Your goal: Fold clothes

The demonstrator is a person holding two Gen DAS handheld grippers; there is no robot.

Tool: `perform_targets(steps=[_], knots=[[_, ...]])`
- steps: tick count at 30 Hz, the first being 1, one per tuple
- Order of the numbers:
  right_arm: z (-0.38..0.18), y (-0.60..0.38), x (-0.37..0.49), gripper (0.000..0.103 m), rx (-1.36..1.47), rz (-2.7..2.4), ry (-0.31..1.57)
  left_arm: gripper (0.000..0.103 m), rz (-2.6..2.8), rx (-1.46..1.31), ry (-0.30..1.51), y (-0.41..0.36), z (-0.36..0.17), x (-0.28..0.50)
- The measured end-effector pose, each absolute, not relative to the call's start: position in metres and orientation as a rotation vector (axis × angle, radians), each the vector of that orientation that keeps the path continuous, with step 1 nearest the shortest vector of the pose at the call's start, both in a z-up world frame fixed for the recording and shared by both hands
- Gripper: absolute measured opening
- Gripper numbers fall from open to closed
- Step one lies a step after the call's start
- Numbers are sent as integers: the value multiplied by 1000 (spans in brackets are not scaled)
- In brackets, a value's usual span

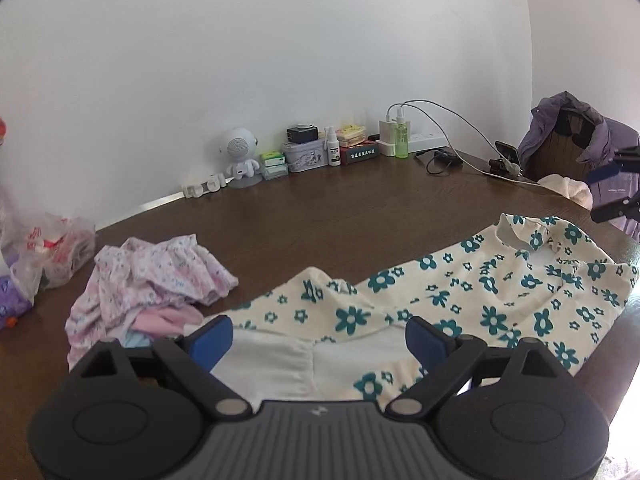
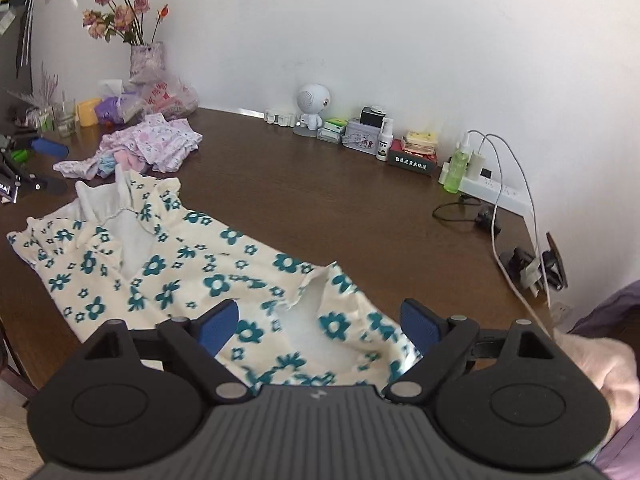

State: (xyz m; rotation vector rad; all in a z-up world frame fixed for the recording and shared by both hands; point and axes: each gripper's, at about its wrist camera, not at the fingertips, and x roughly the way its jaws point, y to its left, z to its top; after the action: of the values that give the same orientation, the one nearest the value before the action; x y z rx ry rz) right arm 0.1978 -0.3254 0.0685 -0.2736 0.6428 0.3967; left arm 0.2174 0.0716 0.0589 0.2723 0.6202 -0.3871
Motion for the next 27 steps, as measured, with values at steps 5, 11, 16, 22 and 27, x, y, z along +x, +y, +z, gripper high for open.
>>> perform_targets(steps=[5,11,16,22,27], knots=[[65,-329,275,80,-331,441,808,93,-514,350,736,50,57,288],[32,-313,339,44,-442,493,964,93,-599,499,841,27,30,347],[34,-310,363,43,-420,606,994,92,-662,457,875,41,13,377],[15,-312,387,43,-335,712,1049,87,-697,388,971,58,-11,405],[-2,-307,395,40,-323,740,1084,72,-752,309,1020,67,-23,417]])
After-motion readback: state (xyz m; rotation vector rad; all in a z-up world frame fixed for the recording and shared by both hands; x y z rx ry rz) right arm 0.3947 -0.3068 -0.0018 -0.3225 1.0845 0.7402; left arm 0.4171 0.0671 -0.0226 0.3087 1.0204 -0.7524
